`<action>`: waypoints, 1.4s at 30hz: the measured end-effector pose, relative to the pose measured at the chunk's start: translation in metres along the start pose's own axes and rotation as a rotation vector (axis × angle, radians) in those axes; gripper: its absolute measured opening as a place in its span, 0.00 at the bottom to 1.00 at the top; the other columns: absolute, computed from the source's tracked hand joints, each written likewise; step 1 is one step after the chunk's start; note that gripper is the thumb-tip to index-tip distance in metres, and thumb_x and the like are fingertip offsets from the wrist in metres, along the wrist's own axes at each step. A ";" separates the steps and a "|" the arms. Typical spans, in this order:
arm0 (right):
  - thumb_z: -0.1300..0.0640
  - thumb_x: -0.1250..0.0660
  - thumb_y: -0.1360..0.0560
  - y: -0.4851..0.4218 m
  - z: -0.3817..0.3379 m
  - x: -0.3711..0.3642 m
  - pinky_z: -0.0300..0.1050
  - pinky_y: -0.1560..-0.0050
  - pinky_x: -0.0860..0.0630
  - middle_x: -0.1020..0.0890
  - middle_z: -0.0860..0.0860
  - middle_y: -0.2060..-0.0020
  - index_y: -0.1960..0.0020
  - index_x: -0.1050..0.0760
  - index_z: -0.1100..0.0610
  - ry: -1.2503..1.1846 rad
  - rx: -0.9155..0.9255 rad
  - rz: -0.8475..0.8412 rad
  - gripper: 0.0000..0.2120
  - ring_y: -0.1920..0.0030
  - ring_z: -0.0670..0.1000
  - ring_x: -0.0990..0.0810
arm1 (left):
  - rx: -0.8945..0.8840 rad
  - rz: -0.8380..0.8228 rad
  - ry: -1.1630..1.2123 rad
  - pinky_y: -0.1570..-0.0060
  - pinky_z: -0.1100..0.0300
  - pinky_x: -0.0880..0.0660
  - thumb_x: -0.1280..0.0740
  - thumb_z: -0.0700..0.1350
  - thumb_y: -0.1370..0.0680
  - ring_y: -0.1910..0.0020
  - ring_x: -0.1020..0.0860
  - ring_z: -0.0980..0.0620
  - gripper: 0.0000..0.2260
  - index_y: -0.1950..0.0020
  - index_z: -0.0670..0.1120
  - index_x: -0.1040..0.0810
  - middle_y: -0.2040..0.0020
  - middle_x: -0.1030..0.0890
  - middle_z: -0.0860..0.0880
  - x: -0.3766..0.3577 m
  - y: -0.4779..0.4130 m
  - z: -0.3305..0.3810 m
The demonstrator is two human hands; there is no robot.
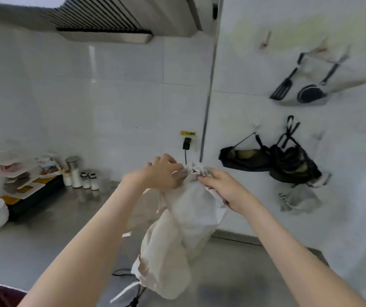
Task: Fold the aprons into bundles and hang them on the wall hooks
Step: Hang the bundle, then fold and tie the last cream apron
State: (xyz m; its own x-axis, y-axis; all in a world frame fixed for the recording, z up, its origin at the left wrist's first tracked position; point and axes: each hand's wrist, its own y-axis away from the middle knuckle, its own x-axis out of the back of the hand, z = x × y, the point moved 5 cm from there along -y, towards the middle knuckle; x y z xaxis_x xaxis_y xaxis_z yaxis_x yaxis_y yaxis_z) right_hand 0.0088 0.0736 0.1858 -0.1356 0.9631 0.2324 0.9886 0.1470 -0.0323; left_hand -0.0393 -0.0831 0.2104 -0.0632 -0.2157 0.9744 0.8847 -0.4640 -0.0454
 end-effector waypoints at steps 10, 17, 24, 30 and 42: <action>0.53 0.28 0.28 0.182 0.015 0.136 0.43 0.55 0.25 0.20 0.56 0.56 0.45 0.23 0.62 -0.032 -0.080 0.209 0.17 0.56 0.52 0.21 | -0.309 0.038 0.283 0.60 0.57 0.35 0.43 0.42 0.18 0.54 0.26 0.46 0.09 0.55 0.41 0.29 0.54 0.23 0.43 -0.041 0.003 0.181; 0.26 0.35 0.37 0.246 0.035 0.167 0.40 0.56 0.31 0.25 0.53 0.53 0.44 0.26 0.57 0.174 -0.384 0.197 0.38 0.56 0.50 0.28 | -0.445 -0.211 0.310 0.72 0.61 0.26 0.47 0.40 0.19 0.72 0.22 0.46 0.11 0.46 0.48 0.26 0.61 0.22 0.44 -0.051 0.021 0.261; 0.52 0.30 0.25 0.273 0.042 0.169 0.45 0.64 0.26 0.17 0.54 0.57 0.36 0.32 0.50 0.253 -0.273 0.330 0.20 0.59 0.52 0.19 | -0.677 -0.395 0.615 0.48 0.50 0.20 0.42 0.39 0.19 0.56 0.18 0.46 0.09 0.50 0.44 0.21 0.59 0.18 0.47 -0.061 0.042 0.317; 0.59 0.28 0.27 0.304 0.037 0.204 0.50 0.53 0.22 0.17 0.57 0.58 0.51 0.25 0.63 0.162 0.037 0.964 0.11 0.56 0.55 0.18 | -0.387 -0.448 1.041 0.66 0.59 0.24 0.40 0.53 0.19 0.65 0.23 0.50 0.17 0.56 0.39 0.25 0.58 0.23 0.43 -0.066 0.017 0.315; 0.53 0.33 0.26 0.321 0.063 0.146 0.39 0.55 0.29 0.22 0.47 0.63 0.51 0.23 0.58 0.121 -0.086 0.502 0.09 0.60 0.44 0.23 | -0.048 -0.836 1.136 0.68 0.60 0.23 0.36 0.40 0.21 0.62 0.24 0.50 0.07 0.44 0.40 0.27 0.56 0.23 0.44 -0.168 0.001 0.334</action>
State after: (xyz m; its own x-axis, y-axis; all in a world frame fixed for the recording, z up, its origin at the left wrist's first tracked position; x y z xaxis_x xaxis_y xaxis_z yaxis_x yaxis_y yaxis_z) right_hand 0.3019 0.2759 0.1482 0.3597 0.8765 0.3200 0.9325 -0.3499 -0.0897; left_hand 0.1265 0.2399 0.1203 -0.9072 -0.4206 0.0122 0.3864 -0.8213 0.4198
